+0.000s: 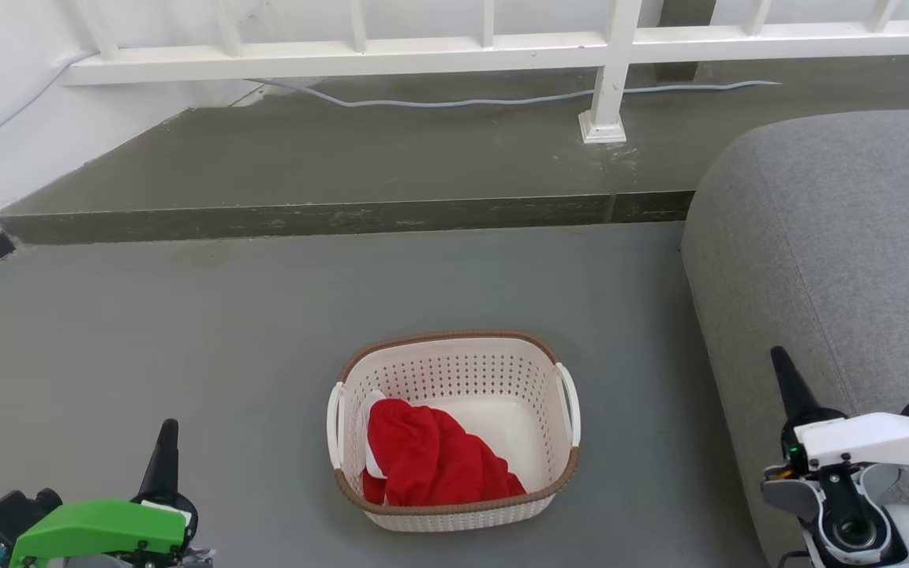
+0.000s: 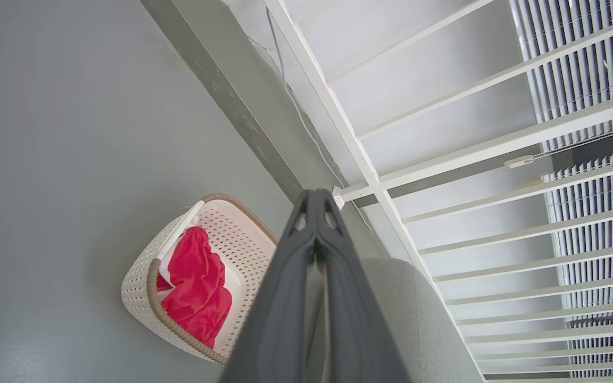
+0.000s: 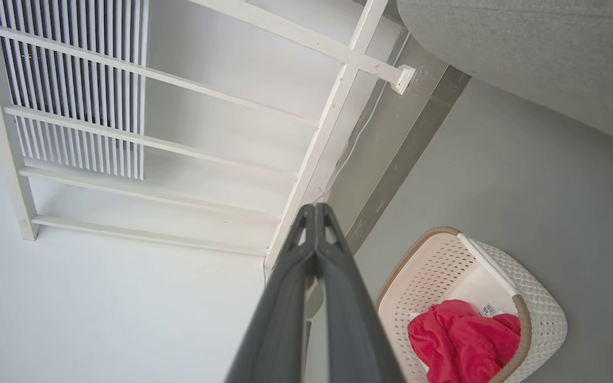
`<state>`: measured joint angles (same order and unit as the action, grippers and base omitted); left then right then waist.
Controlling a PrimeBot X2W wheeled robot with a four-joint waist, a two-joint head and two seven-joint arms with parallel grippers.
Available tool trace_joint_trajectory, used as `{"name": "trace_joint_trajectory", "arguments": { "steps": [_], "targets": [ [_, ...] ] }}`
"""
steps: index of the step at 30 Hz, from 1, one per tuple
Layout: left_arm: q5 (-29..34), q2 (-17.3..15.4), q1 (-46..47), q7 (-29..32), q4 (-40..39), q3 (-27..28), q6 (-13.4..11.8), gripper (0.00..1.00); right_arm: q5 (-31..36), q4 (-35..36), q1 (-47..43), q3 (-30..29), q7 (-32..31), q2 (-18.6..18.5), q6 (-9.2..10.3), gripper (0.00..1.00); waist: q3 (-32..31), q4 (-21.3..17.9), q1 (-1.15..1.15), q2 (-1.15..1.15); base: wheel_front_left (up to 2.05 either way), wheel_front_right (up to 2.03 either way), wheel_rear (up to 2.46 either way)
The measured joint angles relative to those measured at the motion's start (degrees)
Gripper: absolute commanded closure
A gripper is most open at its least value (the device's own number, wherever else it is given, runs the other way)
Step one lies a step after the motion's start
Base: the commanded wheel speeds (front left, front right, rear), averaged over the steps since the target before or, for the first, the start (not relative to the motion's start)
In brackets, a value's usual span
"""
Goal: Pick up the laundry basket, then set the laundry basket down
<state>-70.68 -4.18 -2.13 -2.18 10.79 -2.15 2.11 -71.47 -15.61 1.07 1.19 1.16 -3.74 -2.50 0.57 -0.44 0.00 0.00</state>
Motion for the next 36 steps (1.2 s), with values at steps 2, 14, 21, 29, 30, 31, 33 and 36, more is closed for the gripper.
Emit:
{"name": "trace_joint_trajectory", "arguments": {
  "steps": [2,14,21,29,30,31,33,36],
  "targets": [
    [-1.3,0.0,0.2,0.2,0.2,0.1,0.4,1.0,-1.5,0.0,0.2,-0.5,-0.3,0.0,-0.12,1.0,0.0,0.0,0.0,0.0,0.0,0.0,0.0],
    [-11.0,-0.1,1.9,2.3,1.9,1.0,2.1,1.0,-10.0,-0.1,0.8,-3.0,-2.4,0.0,-1.82,1.0,-0.2,0.2,0.0,0.0,0.0,0.0,0.0],
    [-16.3,-0.2,3.1,3.3,2.9,1.8,3.0,1.0,-14.8,-0.2,1.2,-4.6,-3.8,0.1,-2.91,1.0,-0.3,0.3,0.0,0.0,0.0,0.0,0.0],
    [-22.6,-0.2,3.8,5.0,3.8,2.3,4.2,1.0,-20.6,-0.2,2.0,-6.3,-5.3,0.1,-4.04,1.0,-0.4,0.4,0.0,0.0,0.0,0.0,0.0],
    [-23.4,-0.2,4.1,5.1,3.9,2.4,4.4,1.0,-21.2,-0.3,2.0,-6.5,-5.3,0.1,-4.05,1.0,-0.4,0.4,0.0,0.0,0.0,0.0,0.0],
    [-24.1,-0.2,4.4,5.2,3.9,2.4,4.5,1.0,-21.6,-0.3,2.0,-6.6,-5.4,0.1,-4.05,1.0,-0.4,0.4,0.0,0.0,0.0,0.0,0.0],
    [-24.4,-0.2,4.7,5.2,4.0,2.4,4.5,1.0,-22.0,-0.3,2.0,-6.6,-5.6,0.1,-4.07,1.0,-0.4,0.4,0.0,0.0,0.0,0.0,0.0],
    [-24.4,-0.2,4.8,5.2,4.1,2.5,4.5,1.0,-22.0,-0.3,2.0,-6.6,-5.6,0.1,-4.07,1.0,-0.4,0.4,0.0,0.0,0.0,0.0,0.0]
  ]
}}
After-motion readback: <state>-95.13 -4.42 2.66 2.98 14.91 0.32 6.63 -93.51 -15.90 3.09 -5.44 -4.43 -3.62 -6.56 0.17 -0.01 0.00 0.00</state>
